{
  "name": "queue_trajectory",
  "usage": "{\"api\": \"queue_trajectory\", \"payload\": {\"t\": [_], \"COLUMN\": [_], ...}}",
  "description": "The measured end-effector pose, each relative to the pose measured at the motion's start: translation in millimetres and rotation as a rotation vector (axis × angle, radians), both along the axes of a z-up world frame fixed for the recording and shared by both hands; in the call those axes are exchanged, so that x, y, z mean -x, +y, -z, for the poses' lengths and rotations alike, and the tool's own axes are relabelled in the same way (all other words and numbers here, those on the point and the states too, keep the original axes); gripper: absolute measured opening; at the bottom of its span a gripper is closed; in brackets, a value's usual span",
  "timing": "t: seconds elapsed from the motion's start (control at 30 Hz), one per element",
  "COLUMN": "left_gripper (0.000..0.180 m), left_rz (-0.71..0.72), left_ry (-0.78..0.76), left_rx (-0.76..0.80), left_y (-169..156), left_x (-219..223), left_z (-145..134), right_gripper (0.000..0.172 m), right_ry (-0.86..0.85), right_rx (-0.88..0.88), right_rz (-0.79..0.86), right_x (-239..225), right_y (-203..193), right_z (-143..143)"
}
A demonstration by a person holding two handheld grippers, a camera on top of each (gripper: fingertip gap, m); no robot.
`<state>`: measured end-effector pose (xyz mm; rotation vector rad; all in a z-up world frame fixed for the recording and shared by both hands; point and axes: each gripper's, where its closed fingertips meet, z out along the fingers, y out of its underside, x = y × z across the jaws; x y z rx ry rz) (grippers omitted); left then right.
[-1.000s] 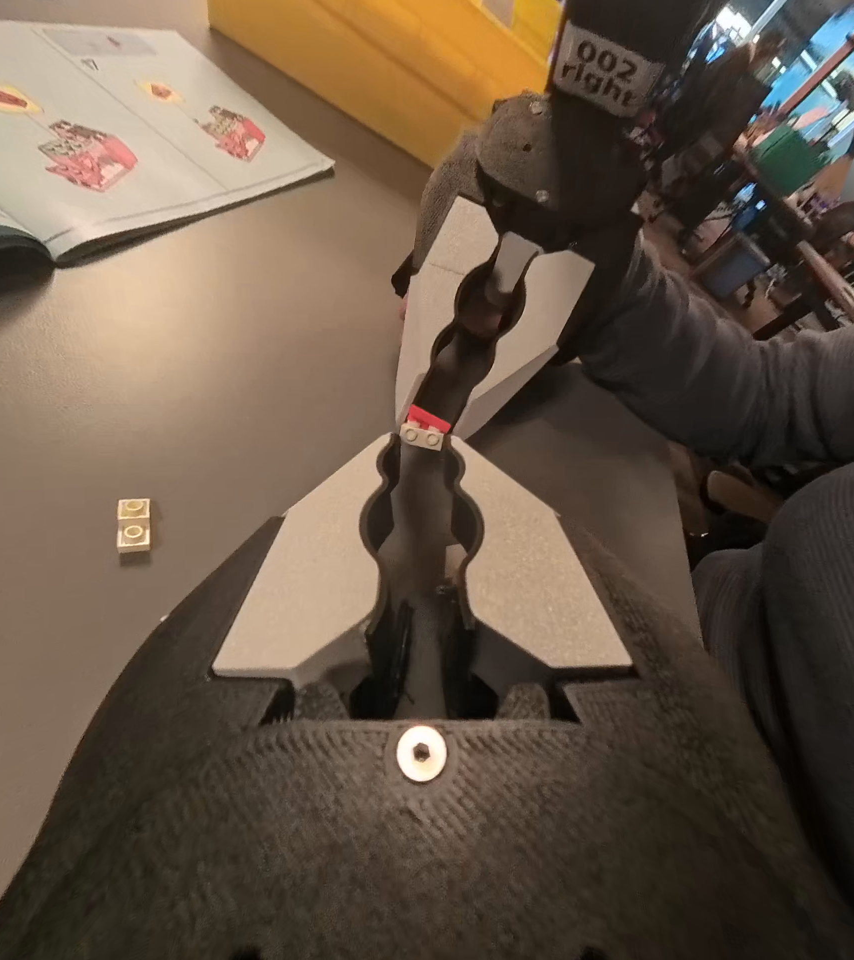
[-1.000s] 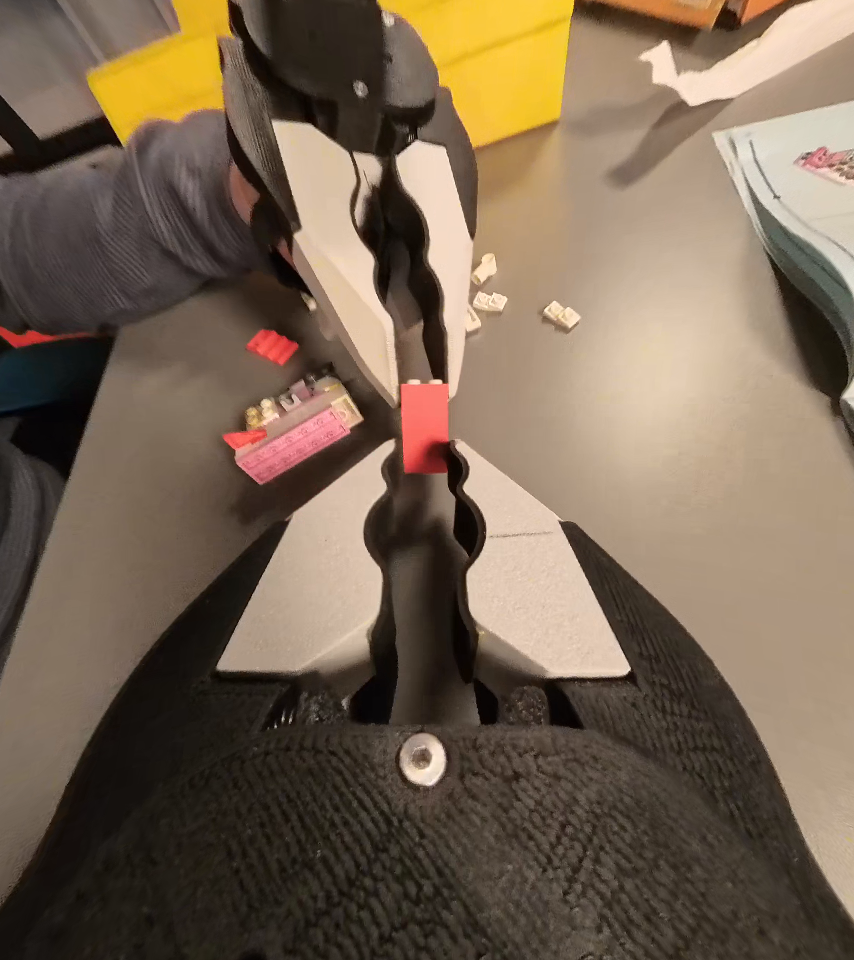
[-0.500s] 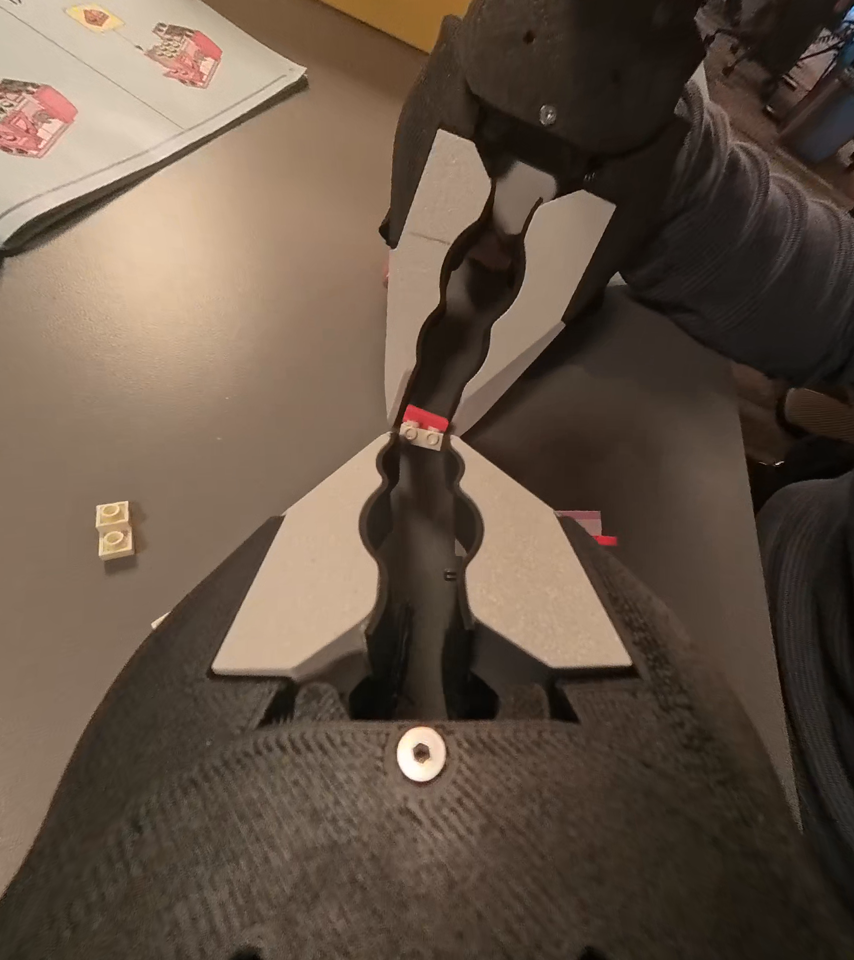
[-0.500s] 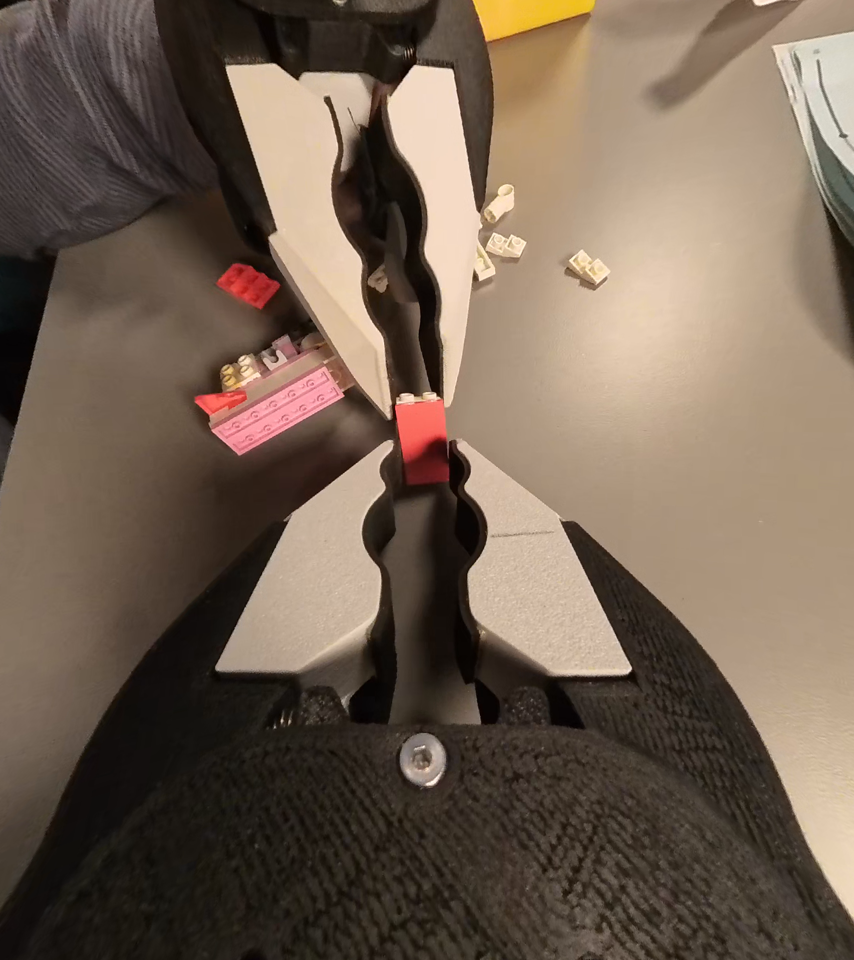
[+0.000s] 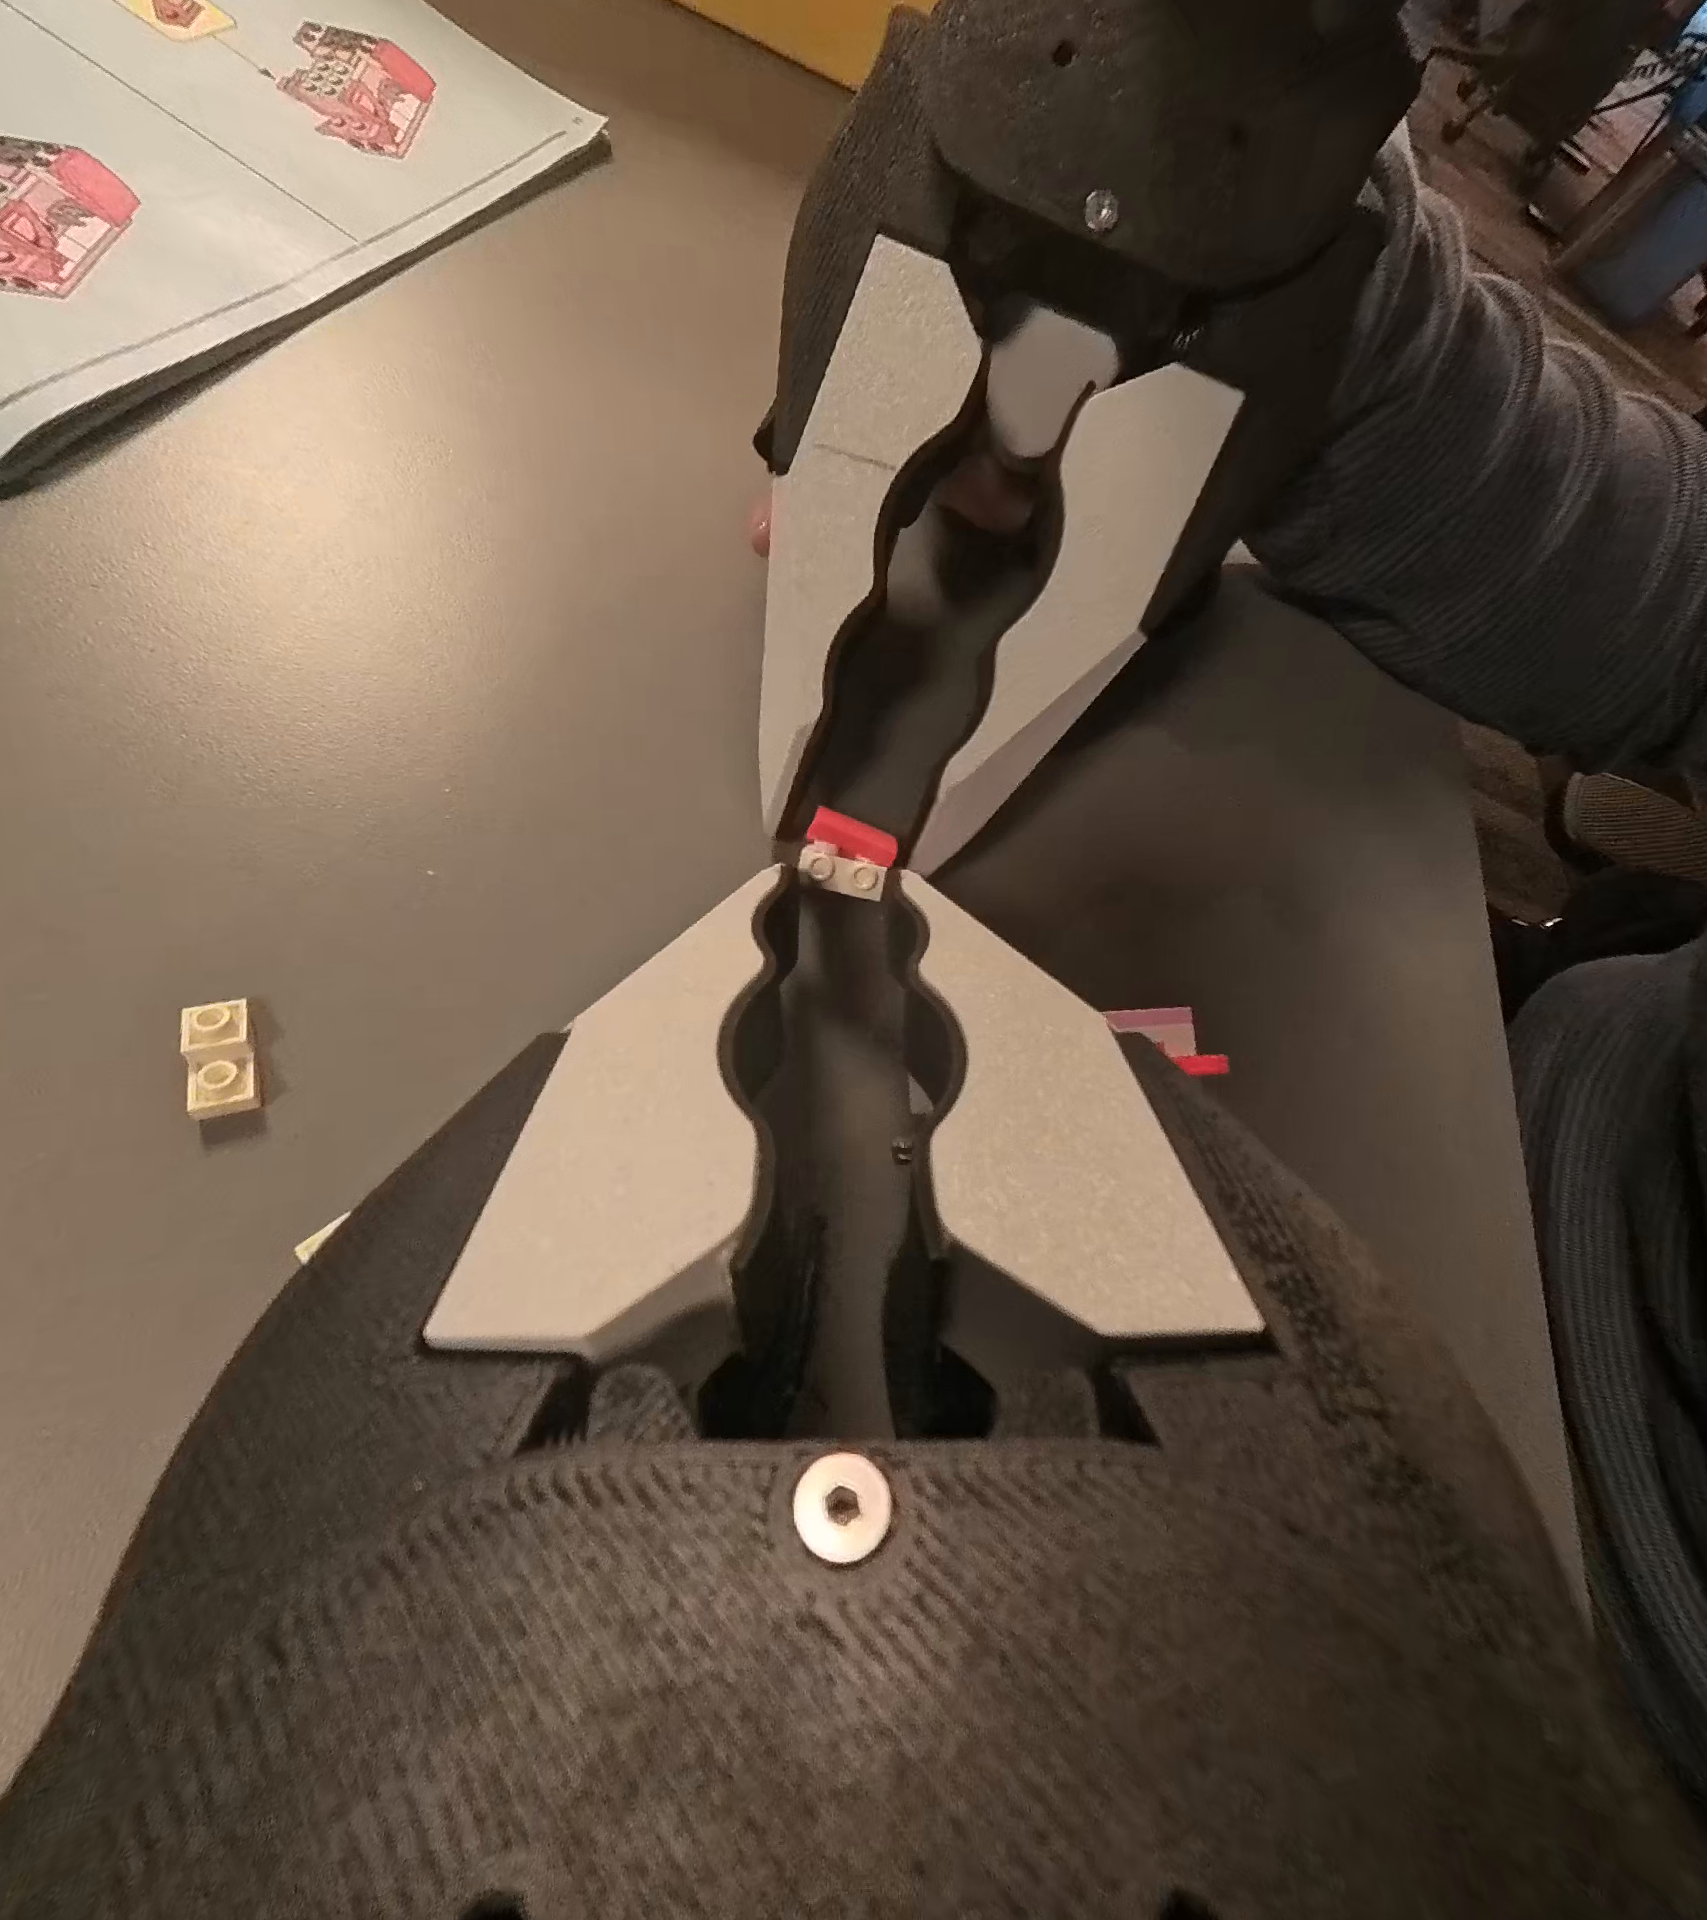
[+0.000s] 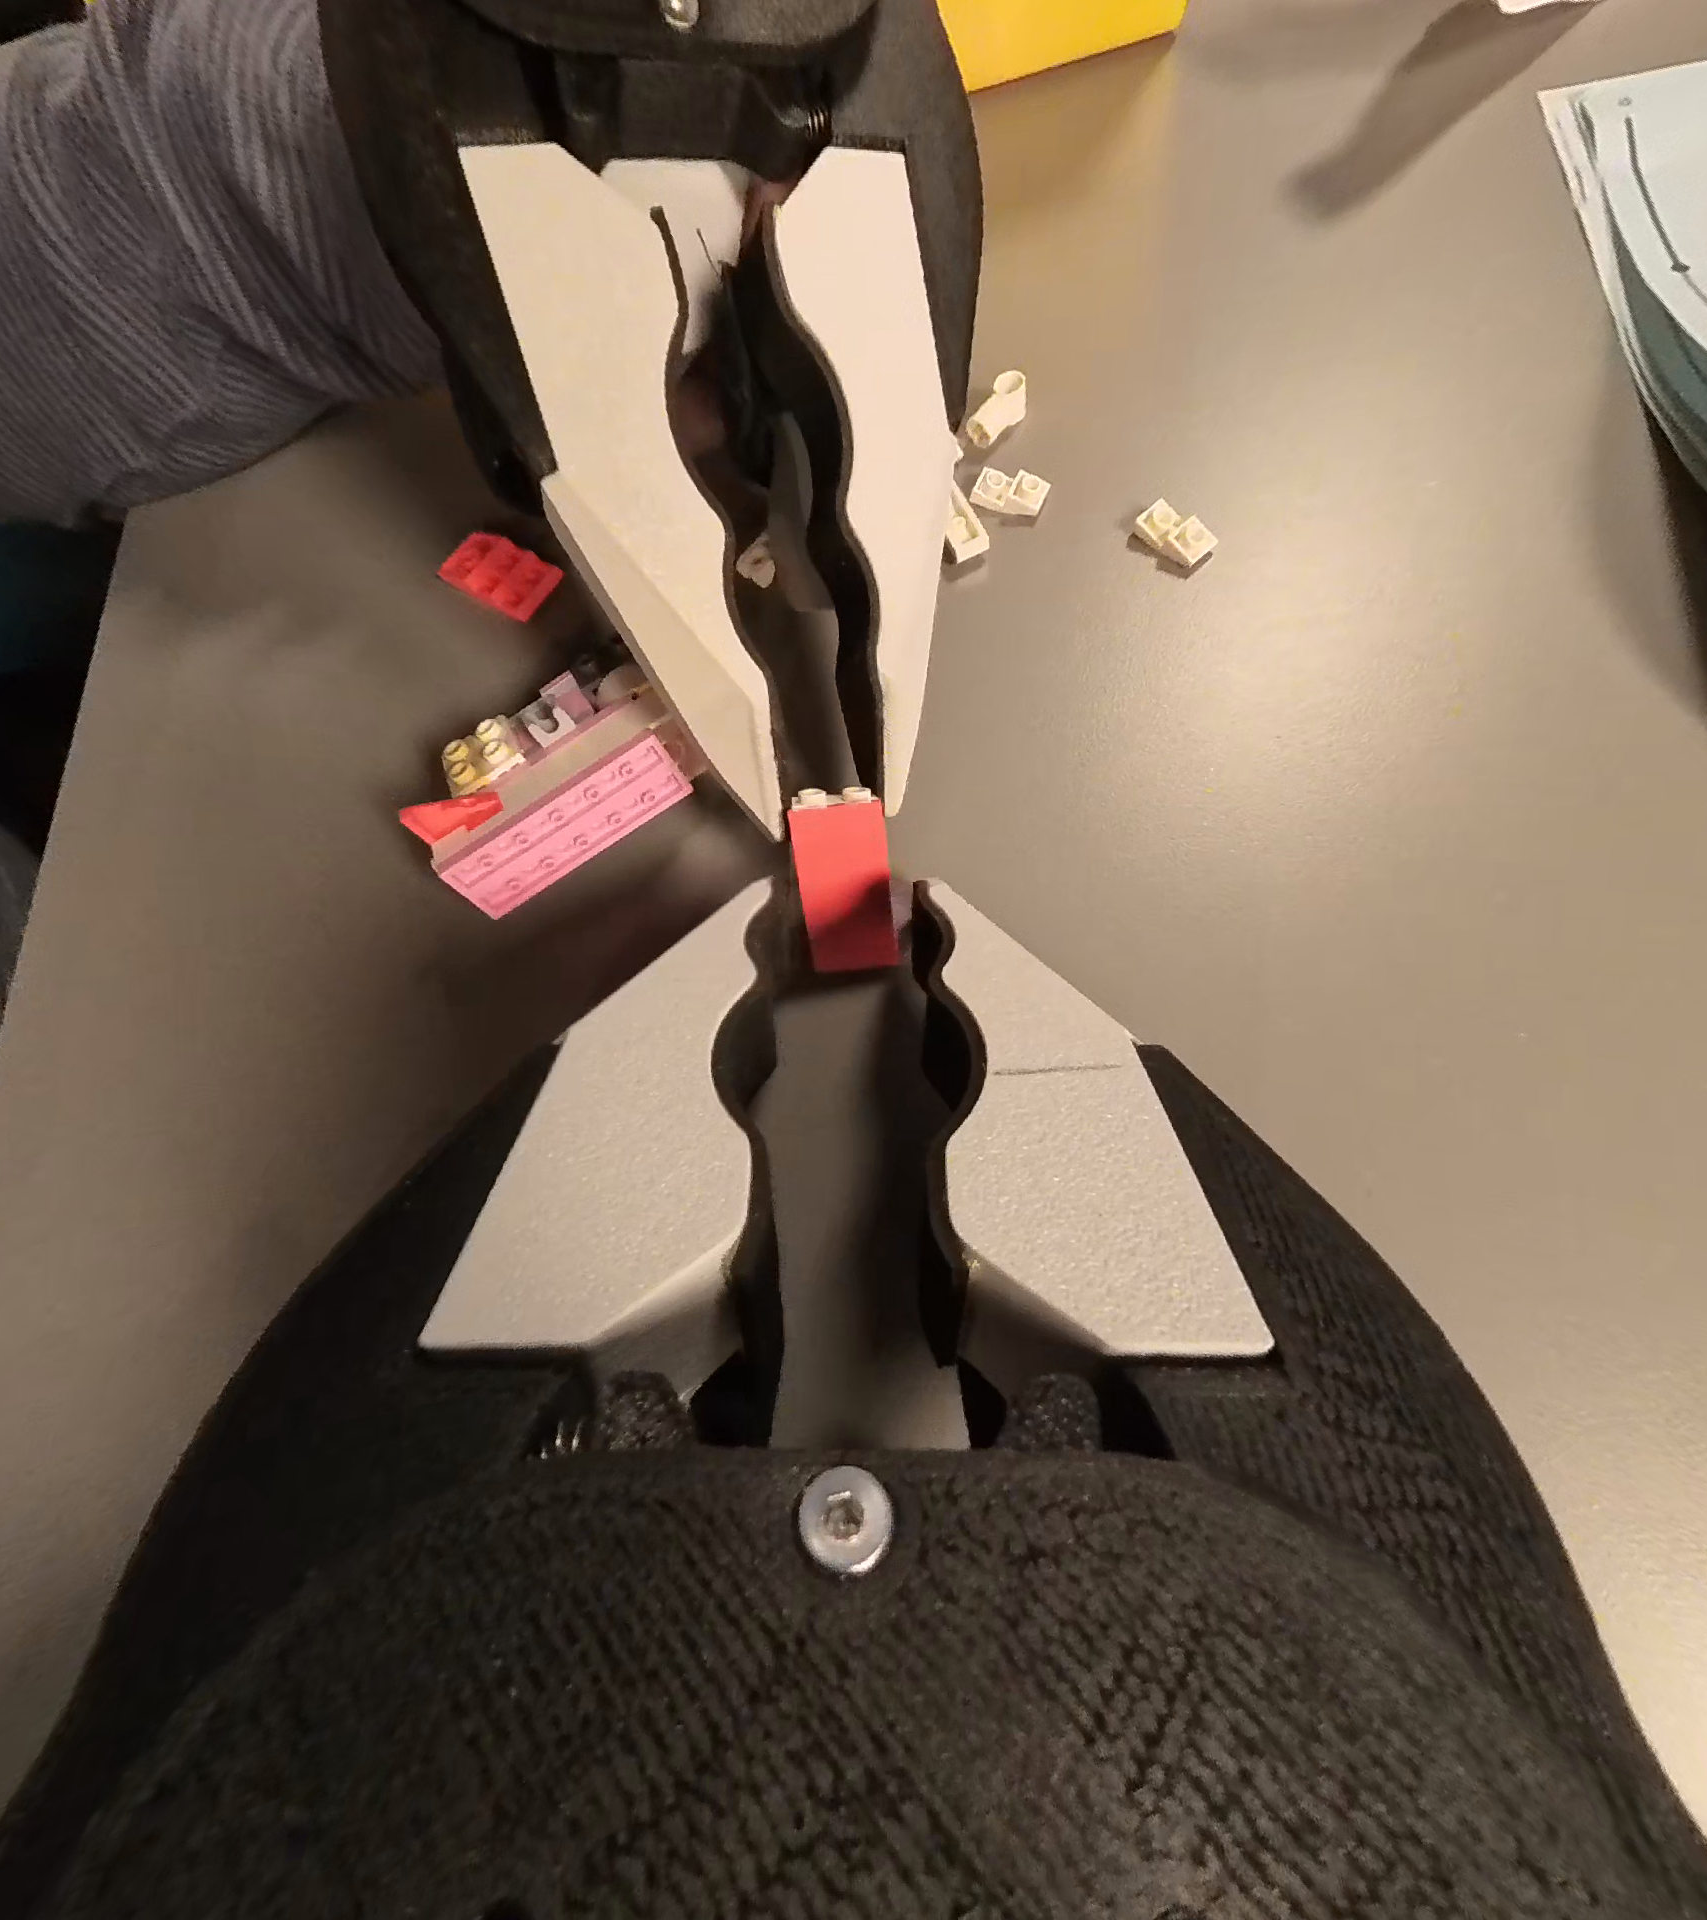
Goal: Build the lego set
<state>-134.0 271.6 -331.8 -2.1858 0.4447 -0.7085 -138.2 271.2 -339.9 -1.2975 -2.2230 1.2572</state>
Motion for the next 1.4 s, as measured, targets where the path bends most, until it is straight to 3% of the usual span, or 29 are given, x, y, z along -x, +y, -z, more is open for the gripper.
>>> {"api": "queue_trajectory", "payload": {"t": [0.33,0.53,0.67,0.83,1.0,1.2,1.4], "left_gripper": [0.015,0.015,0.015,0.015,0.015,0.015,0.015], "left_rz": [0.002,-0.001,-0.004,-0.012,-0.027,-0.078,-0.123], "left_ry": [0.008,0.011,0.016,0.015,0.014,-0.045,-0.043], "left_rx": [0.009,0.016,0.023,0.031,0.032,0.052,0.048], "left_y": [-0.4,-0.3,-0.1,0.2,1.4,5.1,8.7], "left_x": [-0.5,-0.2,-0.1,0.4,2.1,3.2,6.6], "left_z": [2.1,3.2,4.6,5.3,5.4,3.3,3.1], "right_gripper": [0.033,0.036,0.039,0.045,0.041,0.019,0.012], "right_ry": [0.012,0.091,0.236,0.283,0.254,0.213,0.218], "right_rx": [-0.001,-0.036,-0.181,-0.424,-0.431,-0.430,-0.461], "right_rz": [-0.002,0.120,0.145,0.153,0.219,0.274,0.302], "right_x": [-1.6,-4.3,-10.8,-0.9,4.1,7.1,9.5], "right_y": [1.9,14.5,5.6,-5.7,-1.8,6.1,7.7], "right_z": [-1.6,-8.9,-18.4,-7.3,-5.4,-1.5,-1.3]}}
